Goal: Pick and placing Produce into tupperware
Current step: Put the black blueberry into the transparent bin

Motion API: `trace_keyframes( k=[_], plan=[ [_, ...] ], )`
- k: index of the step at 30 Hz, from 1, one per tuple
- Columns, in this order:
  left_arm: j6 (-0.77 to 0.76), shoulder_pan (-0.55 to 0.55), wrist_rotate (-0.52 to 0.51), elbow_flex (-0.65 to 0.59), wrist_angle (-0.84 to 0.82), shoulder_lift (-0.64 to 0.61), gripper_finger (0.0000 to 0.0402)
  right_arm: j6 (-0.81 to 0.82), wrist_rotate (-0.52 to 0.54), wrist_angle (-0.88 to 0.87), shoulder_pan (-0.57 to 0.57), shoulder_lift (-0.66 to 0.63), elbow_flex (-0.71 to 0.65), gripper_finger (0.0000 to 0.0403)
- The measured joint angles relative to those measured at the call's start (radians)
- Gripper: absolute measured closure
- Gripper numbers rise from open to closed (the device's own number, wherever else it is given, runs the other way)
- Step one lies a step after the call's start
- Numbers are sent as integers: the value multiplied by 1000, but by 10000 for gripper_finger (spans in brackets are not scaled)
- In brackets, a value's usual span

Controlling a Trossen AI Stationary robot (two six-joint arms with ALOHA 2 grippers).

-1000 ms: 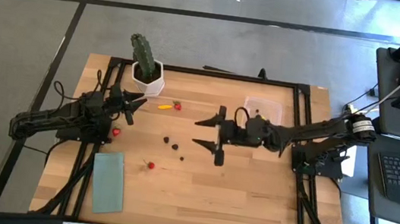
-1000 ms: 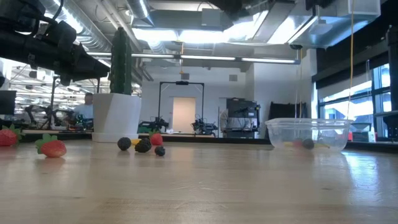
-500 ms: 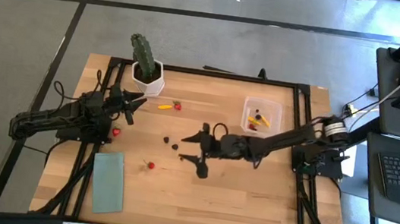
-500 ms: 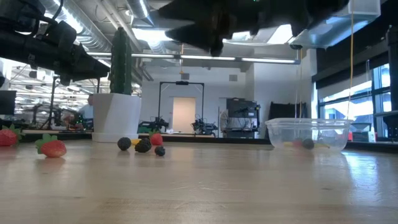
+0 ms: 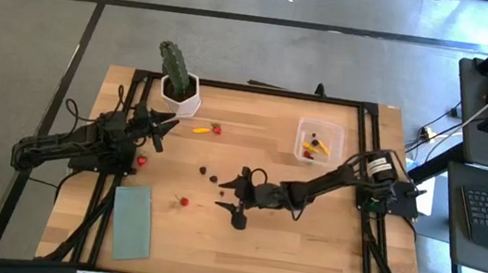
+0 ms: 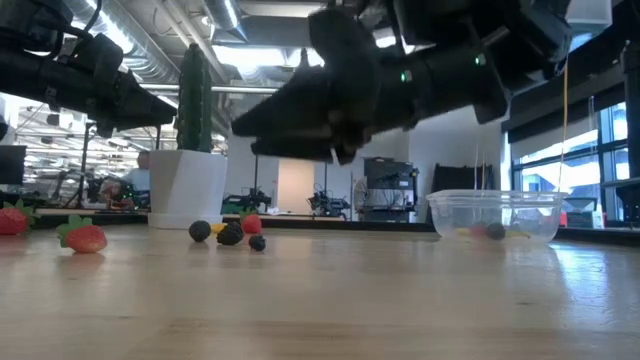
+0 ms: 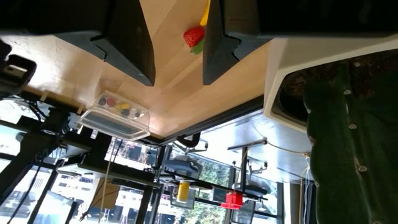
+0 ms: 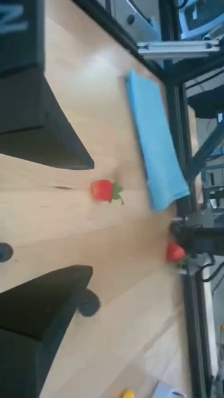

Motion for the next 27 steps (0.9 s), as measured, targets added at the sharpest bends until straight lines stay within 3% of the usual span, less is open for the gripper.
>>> trace_keyframes(
  k=[14, 27],
  plan=[
    [0, 0, 0, 0, 0, 0, 276, 54, 11, 5, -19, 128, 8, 137],
    [0, 0, -1, 0, 0, 0, 276, 53, -9, -107, -62, 135, 70, 137]
  ],
)
